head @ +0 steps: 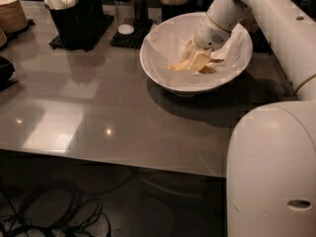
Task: Pick banana from white bowl
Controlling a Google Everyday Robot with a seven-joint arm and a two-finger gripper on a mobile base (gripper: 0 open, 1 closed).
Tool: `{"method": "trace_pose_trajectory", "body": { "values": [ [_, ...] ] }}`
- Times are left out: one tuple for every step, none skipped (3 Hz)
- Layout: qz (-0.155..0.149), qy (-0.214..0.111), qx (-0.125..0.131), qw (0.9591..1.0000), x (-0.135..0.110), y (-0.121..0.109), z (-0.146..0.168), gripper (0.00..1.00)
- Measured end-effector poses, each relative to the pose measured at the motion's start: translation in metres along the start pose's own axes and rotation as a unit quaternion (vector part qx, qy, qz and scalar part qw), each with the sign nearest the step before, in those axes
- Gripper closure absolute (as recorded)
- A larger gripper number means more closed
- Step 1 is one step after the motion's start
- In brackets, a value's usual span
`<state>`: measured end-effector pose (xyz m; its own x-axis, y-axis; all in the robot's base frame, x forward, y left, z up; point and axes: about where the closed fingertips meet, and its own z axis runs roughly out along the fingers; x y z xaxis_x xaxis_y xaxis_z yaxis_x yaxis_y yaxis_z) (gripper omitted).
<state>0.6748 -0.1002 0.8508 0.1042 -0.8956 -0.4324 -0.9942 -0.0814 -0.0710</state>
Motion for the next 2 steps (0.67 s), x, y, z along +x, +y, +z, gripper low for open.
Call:
{"method": "trace_pose_trajectory", "body": {
  "values": [
    [0.001, -0.003, 0.033, 0.9995, -0.003, -0.006, -0.016, 0.95],
    [0.009, 0.004, 0.103, 0.9947, -0.007, -0.004, -0.065, 1.00]
  ]
}}
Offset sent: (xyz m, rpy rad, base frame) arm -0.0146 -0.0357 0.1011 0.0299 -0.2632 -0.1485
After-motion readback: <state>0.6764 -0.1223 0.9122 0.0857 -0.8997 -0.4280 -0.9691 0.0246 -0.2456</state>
